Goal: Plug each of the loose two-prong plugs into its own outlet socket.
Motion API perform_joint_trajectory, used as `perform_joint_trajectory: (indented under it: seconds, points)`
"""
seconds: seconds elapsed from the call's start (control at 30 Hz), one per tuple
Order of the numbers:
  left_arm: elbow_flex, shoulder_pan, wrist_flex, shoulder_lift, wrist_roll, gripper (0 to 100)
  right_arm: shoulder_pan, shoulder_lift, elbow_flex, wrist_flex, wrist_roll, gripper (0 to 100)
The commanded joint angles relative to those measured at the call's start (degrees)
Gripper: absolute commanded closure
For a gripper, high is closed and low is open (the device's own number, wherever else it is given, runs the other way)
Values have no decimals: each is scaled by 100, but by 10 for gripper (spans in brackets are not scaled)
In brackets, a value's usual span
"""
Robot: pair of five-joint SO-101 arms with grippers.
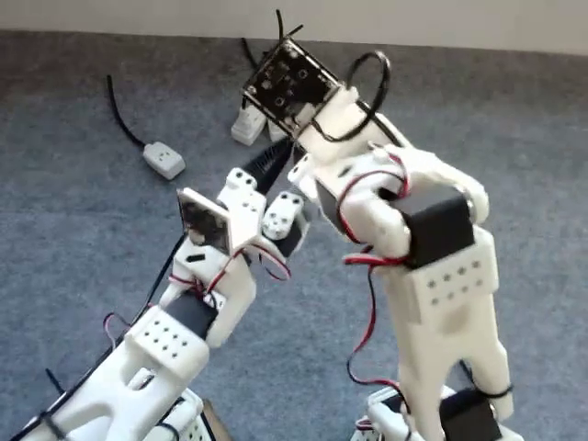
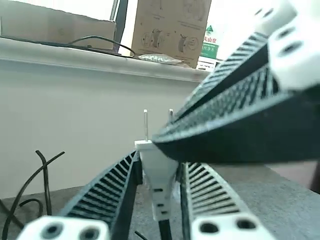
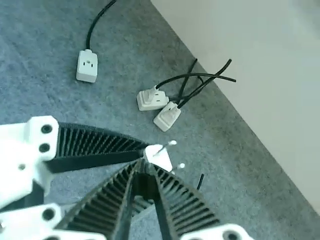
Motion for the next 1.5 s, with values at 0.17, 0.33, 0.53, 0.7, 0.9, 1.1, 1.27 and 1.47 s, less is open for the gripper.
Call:
perform_joint_trajectory:
  seconds: [0.17,0.33,0.53,0.7,0.9,1.1,1.27,1.47]
  points:
    - [321,716,914,-1648,-9,994,866,84,541,-1165,70,991]
    - [338,673,993,-1648,-9,994,963,75,505,-1138,44,991]
    - [347,655,1002,-1640,-9,994,866,-444,514,-875,18,991]
    - [347,523,1002,-1640,-9,994,382,-1376,637,-673,18,991]
    - [347,514,1002,-1640,-9,994,-84,-1991,1174,-787,62,991]
    - [312,514,1002,-1701,-9,994,418,-1508,1965,-1736,237,991]
    - [303,435,985,-1710,-9,994,1270,-338,1859,-2325,343,991]
    - [303,145,967,-1710,18,994,1807,532,1209,-2325,334,991]
